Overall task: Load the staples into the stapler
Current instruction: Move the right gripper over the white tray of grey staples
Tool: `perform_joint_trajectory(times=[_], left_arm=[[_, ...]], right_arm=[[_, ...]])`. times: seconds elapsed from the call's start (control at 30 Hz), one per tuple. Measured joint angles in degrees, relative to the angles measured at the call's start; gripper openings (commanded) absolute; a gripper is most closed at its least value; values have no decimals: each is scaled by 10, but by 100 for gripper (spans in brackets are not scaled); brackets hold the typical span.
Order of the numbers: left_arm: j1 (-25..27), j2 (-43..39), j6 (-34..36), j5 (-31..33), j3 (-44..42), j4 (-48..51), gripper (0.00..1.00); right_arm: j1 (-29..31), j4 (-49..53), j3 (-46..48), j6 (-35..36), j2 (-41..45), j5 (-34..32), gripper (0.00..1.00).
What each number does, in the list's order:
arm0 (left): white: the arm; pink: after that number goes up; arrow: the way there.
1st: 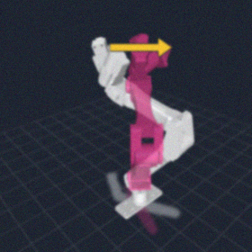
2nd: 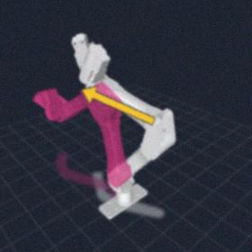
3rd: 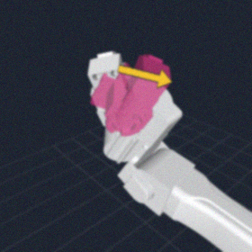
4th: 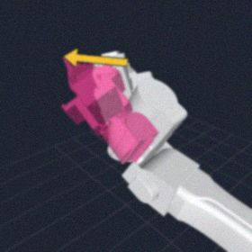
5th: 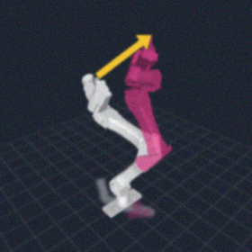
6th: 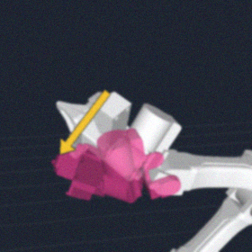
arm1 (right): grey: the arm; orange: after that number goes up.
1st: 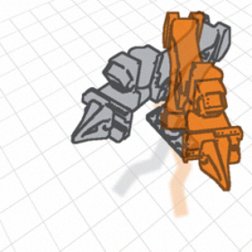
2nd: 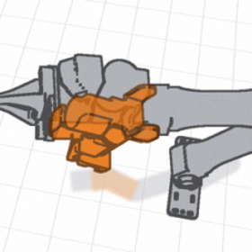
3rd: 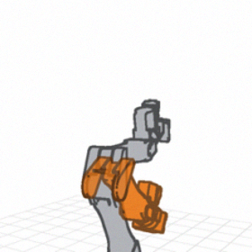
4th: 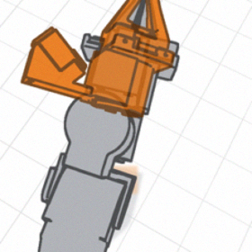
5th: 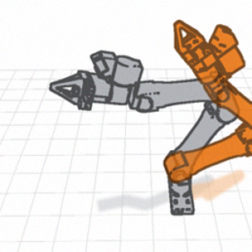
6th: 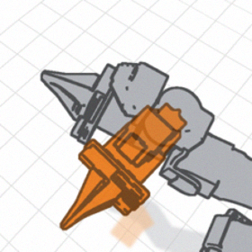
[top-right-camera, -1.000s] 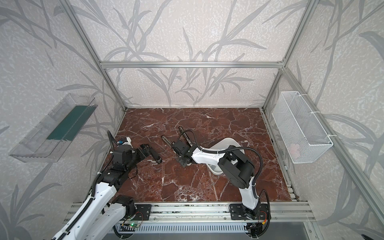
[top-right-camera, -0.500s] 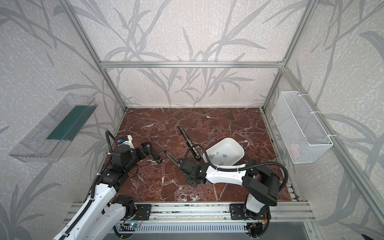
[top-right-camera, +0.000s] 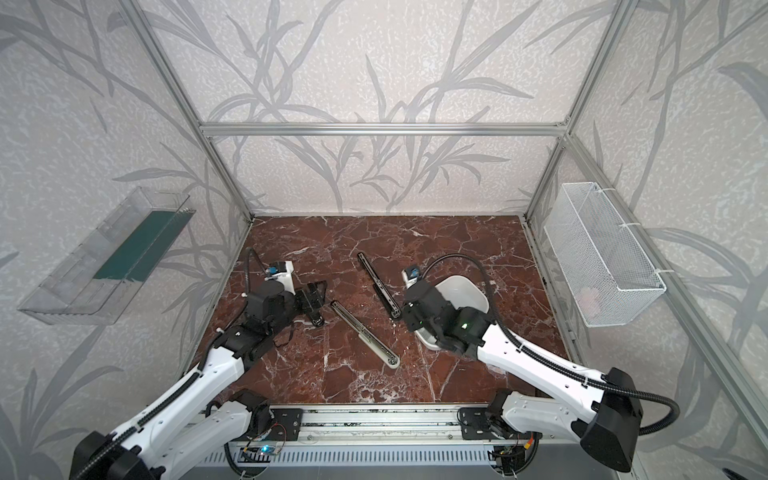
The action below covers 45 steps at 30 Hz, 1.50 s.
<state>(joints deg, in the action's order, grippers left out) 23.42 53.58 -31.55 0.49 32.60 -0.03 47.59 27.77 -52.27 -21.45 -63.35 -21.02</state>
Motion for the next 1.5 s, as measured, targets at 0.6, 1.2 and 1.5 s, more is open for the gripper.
perform_joint_trajectory(times=[0.6,1.2,1.5], left_arm=[[43,65,84,91,42,-40,85],[43,54,111,116,42,-39,86],[43,47,113,115,42,-39,86]], right_arm=[[-90,103,70,-18,-105,86,23],[-33,-24,34,-121,-210,187,17],[-21,-64,-57,-122,-328,185,22]])
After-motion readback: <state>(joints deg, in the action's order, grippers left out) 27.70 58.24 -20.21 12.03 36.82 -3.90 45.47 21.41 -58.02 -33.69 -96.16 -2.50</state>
